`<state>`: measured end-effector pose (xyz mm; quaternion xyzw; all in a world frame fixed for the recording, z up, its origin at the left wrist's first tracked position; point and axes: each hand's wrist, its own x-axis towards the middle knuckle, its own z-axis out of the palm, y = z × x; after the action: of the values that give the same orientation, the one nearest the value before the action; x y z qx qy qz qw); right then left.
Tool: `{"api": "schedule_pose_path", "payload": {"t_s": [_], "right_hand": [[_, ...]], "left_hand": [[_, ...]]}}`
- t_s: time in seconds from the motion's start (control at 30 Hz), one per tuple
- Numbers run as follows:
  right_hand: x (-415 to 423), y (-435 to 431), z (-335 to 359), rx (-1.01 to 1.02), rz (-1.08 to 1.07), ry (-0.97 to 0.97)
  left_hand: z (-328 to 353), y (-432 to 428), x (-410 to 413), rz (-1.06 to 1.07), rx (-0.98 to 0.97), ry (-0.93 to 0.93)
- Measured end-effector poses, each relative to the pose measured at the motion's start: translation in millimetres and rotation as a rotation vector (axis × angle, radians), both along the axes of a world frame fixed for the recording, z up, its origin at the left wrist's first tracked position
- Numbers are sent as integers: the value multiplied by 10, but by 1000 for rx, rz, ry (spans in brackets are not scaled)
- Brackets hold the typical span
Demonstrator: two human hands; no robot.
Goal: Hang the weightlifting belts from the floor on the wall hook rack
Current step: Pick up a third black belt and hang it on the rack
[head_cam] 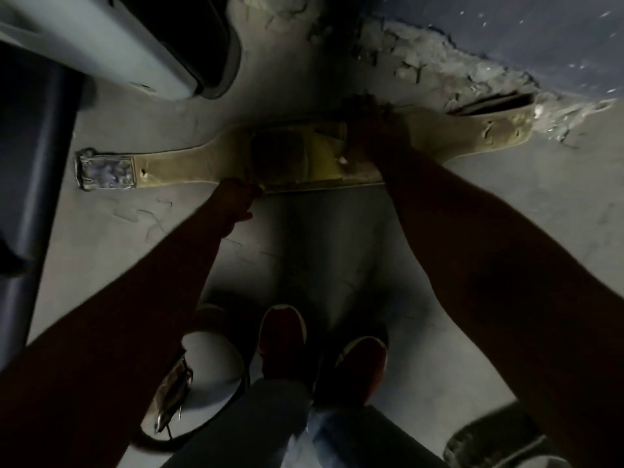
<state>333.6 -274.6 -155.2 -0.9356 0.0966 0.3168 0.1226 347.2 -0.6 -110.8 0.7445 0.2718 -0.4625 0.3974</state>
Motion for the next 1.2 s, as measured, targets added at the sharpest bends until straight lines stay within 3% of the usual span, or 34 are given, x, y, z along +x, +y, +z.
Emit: {"api": "schedule_pose_path", "payload": {"t_s": [0.1,0.3,0.43,0.57,0.6,0.67,0.77,0.9,1.0,1.13,1.2], "right_hand": [[-82,-74,-156,-141,108,-135],[-328,-22,138,-177,191,-19],[-926,186,478,-159,329,-286],[-1423,452,560,-125,307,-399],[-1491,511,580,-95,304,-365],[-1587,576,671,44,271,-90],[-1587,530,933,327,82,229],[-1163,543,1471,471,-483,81],[-775,558,2077,533,-519,24],[-486,479,2873,721,-543,96],[-439,396,3256,648,-427,148]], "left_hand": [[-123,-1,-3,144,-54,4],[-85,-31,31,537,-217,-31],[-61,-23,-100,653,-202,10],[66,-146,-370,740,-251,17],[108,-168,-378,731,-217,18],[177,-150,-382,651,-120,29],[328,-86,-441,637,-206,52],[788,-206,-560,714,-421,116],[1259,-333,-635,665,-473,160],[2025,-523,-841,521,-606,242],[2435,-600,-969,437,-668,287]]}}
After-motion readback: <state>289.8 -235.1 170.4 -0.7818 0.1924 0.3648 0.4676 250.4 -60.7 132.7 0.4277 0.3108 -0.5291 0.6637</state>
